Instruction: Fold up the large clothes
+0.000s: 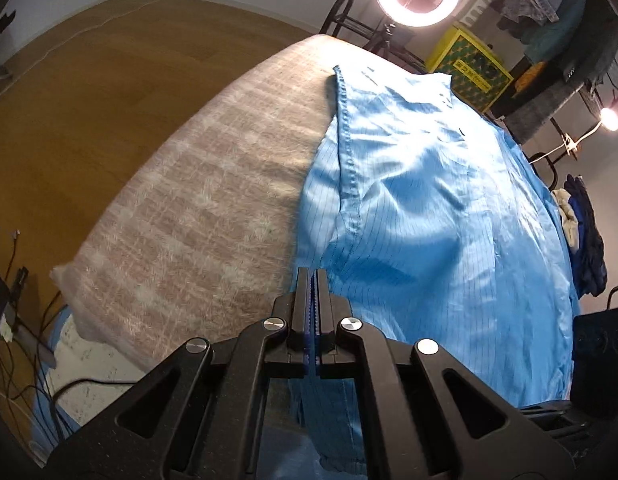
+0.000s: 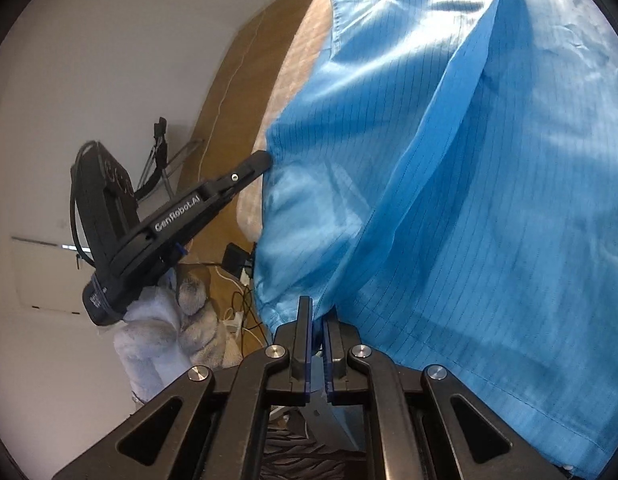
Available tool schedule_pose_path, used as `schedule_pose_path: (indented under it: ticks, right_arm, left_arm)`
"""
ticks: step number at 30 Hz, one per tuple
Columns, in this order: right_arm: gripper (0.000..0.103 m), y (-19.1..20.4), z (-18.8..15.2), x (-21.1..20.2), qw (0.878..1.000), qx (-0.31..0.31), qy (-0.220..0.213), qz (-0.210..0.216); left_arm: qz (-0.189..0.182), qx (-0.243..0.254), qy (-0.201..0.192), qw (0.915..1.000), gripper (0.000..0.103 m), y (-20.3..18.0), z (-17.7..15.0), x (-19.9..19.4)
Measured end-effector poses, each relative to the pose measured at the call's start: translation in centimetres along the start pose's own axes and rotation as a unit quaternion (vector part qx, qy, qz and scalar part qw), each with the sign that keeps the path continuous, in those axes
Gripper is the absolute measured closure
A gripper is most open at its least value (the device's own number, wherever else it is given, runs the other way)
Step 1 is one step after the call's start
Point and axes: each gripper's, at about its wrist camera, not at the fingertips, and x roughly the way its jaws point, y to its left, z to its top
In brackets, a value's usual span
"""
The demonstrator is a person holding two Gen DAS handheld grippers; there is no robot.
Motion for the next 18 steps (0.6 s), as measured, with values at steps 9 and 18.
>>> schedule_pose_path:
  ticks: [9, 18]
  right_arm:
    - [0.1, -3.7, -1.0, -1.8, 0.999, 0.013, 0.005, -0.036]
    - [0.1, -2.5, -0.5, -0.4, 0.999, 0.002, 0.007, -0.036]
  left_arm:
    - [-0.014, 0.033, -0.066, 0.9972, 0.103, -2.8, -0.3, -5.0]
    - [-0.056, -0.043, 0.037, 0.9968, 0.085, -0.2, -0.5, 0.6]
